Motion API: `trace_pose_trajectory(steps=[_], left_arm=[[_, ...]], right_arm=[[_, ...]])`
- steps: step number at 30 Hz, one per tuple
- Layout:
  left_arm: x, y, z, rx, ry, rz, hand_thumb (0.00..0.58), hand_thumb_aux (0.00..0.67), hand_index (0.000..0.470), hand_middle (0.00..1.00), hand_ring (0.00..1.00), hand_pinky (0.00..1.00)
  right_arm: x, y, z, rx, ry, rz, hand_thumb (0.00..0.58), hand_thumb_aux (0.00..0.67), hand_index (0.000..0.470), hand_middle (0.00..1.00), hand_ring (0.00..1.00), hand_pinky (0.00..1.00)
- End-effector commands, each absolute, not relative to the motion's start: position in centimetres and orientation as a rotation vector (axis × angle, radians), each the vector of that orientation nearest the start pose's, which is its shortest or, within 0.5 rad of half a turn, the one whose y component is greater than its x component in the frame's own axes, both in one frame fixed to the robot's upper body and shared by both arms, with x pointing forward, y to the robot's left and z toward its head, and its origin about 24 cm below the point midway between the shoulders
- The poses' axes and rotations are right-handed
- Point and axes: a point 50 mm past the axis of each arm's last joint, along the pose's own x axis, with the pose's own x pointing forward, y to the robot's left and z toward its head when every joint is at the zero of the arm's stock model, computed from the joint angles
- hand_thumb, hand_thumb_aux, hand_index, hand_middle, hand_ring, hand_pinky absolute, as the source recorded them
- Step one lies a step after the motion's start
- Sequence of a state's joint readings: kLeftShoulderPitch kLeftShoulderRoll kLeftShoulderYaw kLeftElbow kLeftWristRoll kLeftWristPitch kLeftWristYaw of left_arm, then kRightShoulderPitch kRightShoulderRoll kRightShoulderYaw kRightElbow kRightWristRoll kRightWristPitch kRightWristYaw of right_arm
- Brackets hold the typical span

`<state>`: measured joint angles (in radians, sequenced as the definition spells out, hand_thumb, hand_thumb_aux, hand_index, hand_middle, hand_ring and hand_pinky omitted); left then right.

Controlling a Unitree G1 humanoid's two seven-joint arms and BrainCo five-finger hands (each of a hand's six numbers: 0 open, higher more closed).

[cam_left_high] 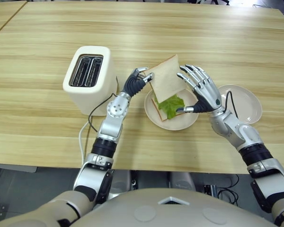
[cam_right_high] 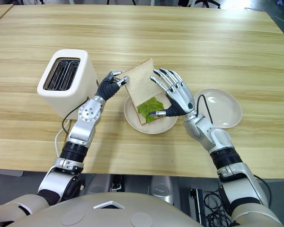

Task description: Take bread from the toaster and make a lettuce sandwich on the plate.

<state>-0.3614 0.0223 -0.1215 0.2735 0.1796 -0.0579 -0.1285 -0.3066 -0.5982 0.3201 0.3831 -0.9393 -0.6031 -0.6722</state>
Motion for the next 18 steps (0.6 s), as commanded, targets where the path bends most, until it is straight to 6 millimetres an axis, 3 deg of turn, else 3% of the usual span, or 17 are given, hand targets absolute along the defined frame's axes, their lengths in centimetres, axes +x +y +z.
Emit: trace_pose_trajectory(steps=[1,17,18], left_arm=[[31.24,9.68,7.77,0.226,-0.144,-0.300,0.580,0.670,0.460,1.00,1.00,1.00],[31.02,9.92,7.71,0.229,-0.153,-0.279,0.580,0.670,0.460,1.00,1.00,1.00],[31.02,9.96,7.68,0.232,-0.152,-0.278,0.577,0.623,0.428,1.00,1.00,1.00]], right_arm=[[27.92,-17.74,7.66,-1.238,-0.832,0.187,0.000,0.000,0.000,0.00,0.00,0.00],[28.20,-17.82,7.96,-1.233,-0.839,0.177,0.000,0.000,0.000,0.00,0.00,0.00],[28.21,-17.81,7.96,-1.232,-0.839,0.177,0.000,0.000,0.000,0.00,0.00,0.00]])
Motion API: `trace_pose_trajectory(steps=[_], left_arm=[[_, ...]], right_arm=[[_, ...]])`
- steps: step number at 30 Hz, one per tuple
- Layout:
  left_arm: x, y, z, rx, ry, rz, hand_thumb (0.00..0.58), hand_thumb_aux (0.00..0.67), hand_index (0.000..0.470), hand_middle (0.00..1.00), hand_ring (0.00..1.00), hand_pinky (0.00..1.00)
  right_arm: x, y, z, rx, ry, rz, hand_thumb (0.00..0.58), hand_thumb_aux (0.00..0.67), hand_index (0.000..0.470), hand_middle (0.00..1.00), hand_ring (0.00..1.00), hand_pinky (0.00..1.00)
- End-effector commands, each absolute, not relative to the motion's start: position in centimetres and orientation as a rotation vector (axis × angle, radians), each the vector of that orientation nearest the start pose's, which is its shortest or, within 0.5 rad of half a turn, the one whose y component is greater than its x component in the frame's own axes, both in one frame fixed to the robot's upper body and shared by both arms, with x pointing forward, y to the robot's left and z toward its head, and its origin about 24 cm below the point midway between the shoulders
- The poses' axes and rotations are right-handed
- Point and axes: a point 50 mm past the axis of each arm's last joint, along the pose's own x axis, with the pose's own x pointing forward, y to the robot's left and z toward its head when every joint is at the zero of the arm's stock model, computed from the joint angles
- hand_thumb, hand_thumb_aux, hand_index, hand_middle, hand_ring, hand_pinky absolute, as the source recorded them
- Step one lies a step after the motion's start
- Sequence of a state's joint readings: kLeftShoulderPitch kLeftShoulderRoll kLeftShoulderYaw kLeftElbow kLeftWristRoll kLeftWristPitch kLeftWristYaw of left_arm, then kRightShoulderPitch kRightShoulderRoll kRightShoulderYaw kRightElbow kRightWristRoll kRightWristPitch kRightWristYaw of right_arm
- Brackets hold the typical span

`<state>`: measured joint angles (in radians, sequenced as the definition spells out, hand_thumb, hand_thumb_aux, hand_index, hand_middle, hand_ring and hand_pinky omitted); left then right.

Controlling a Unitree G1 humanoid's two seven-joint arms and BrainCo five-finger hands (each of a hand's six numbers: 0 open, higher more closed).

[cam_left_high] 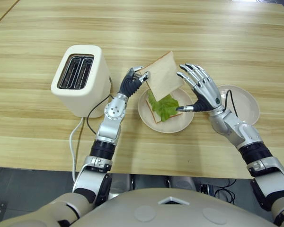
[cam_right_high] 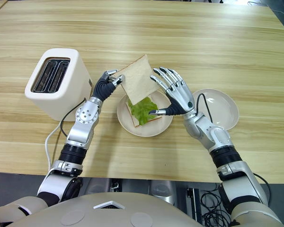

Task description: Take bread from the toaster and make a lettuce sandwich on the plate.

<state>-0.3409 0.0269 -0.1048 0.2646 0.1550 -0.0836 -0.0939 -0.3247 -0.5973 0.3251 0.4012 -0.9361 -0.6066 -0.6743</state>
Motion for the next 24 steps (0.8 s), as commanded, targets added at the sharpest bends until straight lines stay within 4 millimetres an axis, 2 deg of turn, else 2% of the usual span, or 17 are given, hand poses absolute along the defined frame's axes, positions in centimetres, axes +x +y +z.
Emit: trace_pose_trajectory(steps=[1,2,3,4,10,11,12,14,15,16,24], left_arm=[[31.0,10.0,7.6,0.235,-0.150,-0.276,0.485,0.399,0.274,1.00,1.00,1.00],[31.0,10.0,7.6,0.240,-0.148,-0.274,0.485,0.399,0.274,1.00,1.00,1.00],[31.1,10.1,7.5,0.246,-0.144,-0.272,0.265,0.176,0.121,1.00,1.00,1.00],[31.1,10.1,7.4,0.246,-0.138,-0.274,0.000,0.000,0.000,1.00,1.00,1.00],[31.4,9.7,6.6,0.264,-0.092,-0.345,0.000,0.000,0.000,1.00,1.00,1.00],[31.4,9.6,6.4,0.285,-0.081,-0.365,0.288,0.194,0.133,1.00,1.00,1.00],[31.4,9.6,6.2,0.304,-0.073,-0.379,0.447,0.349,0.240,1.00,1.00,1.00],[31.5,9.7,6.1,0.327,-0.064,-0.396,0.516,0.447,0.307,1.00,1.00,1.00],[31.5,9.8,6.0,0.330,-0.062,-0.397,0.567,0.570,0.391,1.00,1.00,1.00],[31.4,9.9,6.0,0.333,-0.060,-0.401,0.580,0.670,0.460,1.00,1.00,1.00],[30.9,9.5,5.7,0.346,-0.076,-0.397,0.580,0.670,0.460,1.00,1.00,1.00]], right_arm=[[28.2,-17.8,8.0,-1.232,-0.839,0.177,0.000,0.000,0.000,0.00,0.00,0.00],[28.2,-17.8,8.0,-1.232,-0.839,0.177,0.000,0.000,0.000,0.00,0.00,0.00],[28.3,-17.7,8.0,-1.232,-0.840,0.178,0.000,0.000,0.000,0.00,0.00,0.00],[28.3,-17.7,8.0,-1.231,-0.840,0.178,0.000,0.000,0.000,0.00,0.00,0.00],[28.3,-17.6,8.1,-1.225,-0.843,0.180,0.000,0.000,0.000,0.00,0.00,0.00],[28.2,-17.7,8.1,-1.221,-0.843,0.178,0.000,0.000,0.000,0.00,0.00,0.00],[28.1,-17.9,8.1,-1.218,-0.843,0.175,0.000,0.000,0.000,0.00,0.00,0.00],[27.9,-18.1,8.1,-1.214,-0.843,0.172,0.000,0.000,0.000,0.00,0.00,0.00],[27.9,-18.2,8.0,-1.213,-0.841,0.171,0.000,0.000,0.000,0.00,0.00,0.00],[27.8,-18.3,7.9,-1.214,-0.836,0.169,0.000,0.000,0.000,0.00,0.00,0.00],[27.7,-18.7,7.6,-1.208,-0.812,0.158,0.000,0.000,0.000,0.00,0.00,0.00]])
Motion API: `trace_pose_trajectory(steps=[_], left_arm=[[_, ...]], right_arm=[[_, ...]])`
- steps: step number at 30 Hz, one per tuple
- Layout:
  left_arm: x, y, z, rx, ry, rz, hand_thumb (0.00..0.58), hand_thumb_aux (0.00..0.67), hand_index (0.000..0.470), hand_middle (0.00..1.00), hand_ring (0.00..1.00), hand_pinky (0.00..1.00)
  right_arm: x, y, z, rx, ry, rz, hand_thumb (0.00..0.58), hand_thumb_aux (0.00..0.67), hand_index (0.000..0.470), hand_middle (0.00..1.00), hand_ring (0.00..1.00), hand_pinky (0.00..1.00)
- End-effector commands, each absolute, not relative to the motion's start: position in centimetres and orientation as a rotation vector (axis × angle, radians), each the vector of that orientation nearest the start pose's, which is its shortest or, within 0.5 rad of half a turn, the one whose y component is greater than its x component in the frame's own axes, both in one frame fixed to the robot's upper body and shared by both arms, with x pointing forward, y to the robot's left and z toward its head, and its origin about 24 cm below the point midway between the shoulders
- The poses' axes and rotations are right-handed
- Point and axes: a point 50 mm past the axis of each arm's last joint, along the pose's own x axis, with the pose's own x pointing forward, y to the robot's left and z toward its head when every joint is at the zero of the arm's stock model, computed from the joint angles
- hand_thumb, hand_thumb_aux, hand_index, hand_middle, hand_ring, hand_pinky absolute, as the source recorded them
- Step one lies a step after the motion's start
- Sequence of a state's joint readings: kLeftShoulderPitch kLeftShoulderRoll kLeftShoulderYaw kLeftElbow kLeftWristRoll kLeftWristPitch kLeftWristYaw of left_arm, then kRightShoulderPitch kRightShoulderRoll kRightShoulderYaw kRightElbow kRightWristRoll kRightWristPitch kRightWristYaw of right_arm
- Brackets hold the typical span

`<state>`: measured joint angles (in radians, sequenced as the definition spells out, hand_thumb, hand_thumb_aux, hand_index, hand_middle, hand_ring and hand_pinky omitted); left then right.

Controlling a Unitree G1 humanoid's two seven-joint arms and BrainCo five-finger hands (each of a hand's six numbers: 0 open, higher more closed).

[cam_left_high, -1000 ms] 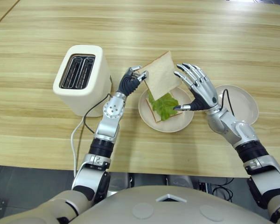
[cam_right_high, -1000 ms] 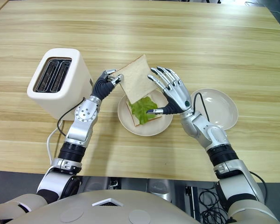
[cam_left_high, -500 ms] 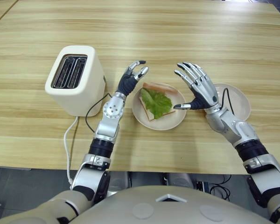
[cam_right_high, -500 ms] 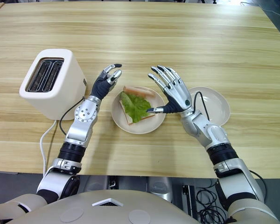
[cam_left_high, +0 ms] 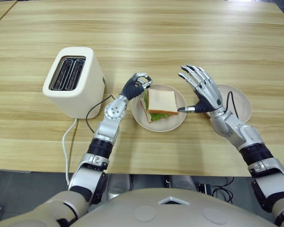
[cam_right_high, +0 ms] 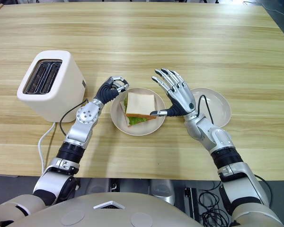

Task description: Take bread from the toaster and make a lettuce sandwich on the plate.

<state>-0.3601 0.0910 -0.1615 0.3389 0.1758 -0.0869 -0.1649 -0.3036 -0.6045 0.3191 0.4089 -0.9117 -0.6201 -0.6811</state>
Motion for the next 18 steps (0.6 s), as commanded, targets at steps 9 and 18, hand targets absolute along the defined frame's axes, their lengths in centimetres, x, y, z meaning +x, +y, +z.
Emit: trace_pose_trajectory(steps=[9,18], left_arm=[[30.0,11.9,11.7,0.359,-0.440,-0.103,0.000,0.000,0.000,0.00,0.00,0.00],[24.3,12.8,11.7,0.323,-0.501,-0.231,0.580,0.670,0.460,1.00,1.00,1.00]], right_arm=[[28.2,-19.2,7.7,-0.938,-0.685,0.095,0.000,0.000,0.000,0.00,0.00,0.00],[24.5,-16.9,8.0,-0.366,-0.608,0.474,0.580,0.670,0.460,1.00,1.00,1.00]])
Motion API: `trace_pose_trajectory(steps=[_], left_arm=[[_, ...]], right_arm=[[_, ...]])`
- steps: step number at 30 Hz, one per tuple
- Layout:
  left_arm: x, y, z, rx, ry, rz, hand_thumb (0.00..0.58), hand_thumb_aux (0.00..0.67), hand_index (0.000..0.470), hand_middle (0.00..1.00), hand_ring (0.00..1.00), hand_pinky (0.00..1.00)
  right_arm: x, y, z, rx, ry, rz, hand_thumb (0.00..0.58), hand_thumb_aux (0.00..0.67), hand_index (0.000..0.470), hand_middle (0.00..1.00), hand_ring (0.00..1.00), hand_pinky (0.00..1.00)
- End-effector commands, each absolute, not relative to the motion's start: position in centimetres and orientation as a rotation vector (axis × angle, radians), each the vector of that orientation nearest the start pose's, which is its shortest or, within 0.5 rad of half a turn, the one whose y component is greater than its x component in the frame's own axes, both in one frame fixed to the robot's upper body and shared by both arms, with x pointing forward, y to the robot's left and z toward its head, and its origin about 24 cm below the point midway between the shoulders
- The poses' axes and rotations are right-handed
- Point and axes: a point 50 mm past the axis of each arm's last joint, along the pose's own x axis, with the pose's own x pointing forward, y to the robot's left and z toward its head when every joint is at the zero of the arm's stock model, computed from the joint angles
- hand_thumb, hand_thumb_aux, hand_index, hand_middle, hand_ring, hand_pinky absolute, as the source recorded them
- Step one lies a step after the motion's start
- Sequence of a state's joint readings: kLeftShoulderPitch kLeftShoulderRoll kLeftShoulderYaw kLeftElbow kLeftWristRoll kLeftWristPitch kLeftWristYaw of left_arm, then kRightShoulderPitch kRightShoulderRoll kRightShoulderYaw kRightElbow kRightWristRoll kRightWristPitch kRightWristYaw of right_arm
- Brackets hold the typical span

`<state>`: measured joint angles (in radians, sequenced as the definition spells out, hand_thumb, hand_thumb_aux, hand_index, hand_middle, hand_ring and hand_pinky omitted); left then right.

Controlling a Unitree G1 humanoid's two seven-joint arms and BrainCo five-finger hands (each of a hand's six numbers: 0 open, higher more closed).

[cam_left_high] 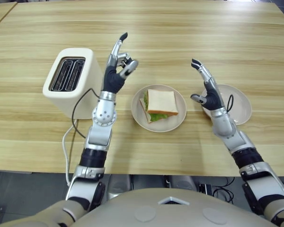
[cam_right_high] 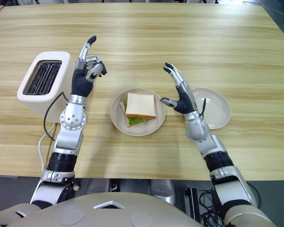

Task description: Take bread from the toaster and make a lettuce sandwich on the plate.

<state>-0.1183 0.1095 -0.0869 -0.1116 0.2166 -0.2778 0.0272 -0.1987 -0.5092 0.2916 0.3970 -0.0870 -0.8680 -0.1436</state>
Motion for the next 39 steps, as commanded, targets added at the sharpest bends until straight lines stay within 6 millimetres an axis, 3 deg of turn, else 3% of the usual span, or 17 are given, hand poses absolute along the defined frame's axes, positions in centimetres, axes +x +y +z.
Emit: trace_pose_trajectory(steps=[1,6,10,16,21,26,33,39], left_arm=[[23.6,12.9,11.3,0.344,-0.491,-0.265,0.580,0.670,0.460,1.00,1.00,1.00],[19.5,12.6,8.8,0.411,-0.376,-0.508,0.580,0.670,0.460,1.00,1.00,1.00],[16.7,12.0,5.3,0.471,-0.216,-0.730,0.580,0.670,0.460,1.00,1.00,1.00],[15.1,11.3,1.1,0.687,-0.091,-0.941,0.580,0.670,0.460,1.00,1.00,1.00],[15.9,11.1,-2.1,0.964,-0.074,-0.979,0.580,0.670,0.460,1.00,1.00,1.00],[17.7,10.8,-4.3,1.230,-0.126,-0.951,0.580,0.670,0.460,1.00,1.00,1.00],[21.0,9.9,-4.6,1.280,-0.181,-0.874,0.580,0.670,0.460,1.00,1.00,1.00],[24.7,10.6,-4.4,1.307,-0.153,-0.790,0.580,0.670,0.460,1.00,1.00,1.00]], right_arm=[[24.0,-16.7,7.8,-0.342,-0.589,0.516,0.580,0.670,0.460,1.00,1.00,1.00],[20.6,-15.1,5.9,-0.256,-0.443,0.793,0.580,0.670,0.460,1.00,1.00,1.00],[18.9,-15.0,4.1,-0.349,-0.338,0.950,0.580,0.670,0.460,1.00,1.00,1.00],[17.7,-14.8,0.9,-0.540,-0.163,1.085,0.580,0.670,0.460,1.00,1.00,1.00],[18.2,-15.3,-1.2,-0.679,-0.017,1.085,0.580,0.670,0.460,1.00,1.00,1.00],[20.3,-15.7,-2.2,-0.828,0.027,1.027,0.580,0.670,0.460,1.00,1.00,1.00],[23.9,-14.4,-1.7,-0.943,-0.029,0.966,0.580,0.670,0.460,1.00,1.00,1.00],[28.0,-14.6,-1.5,-1.065,-0.004,0.907,0.580,0.670,0.460,1.00,1.00,1.00]])
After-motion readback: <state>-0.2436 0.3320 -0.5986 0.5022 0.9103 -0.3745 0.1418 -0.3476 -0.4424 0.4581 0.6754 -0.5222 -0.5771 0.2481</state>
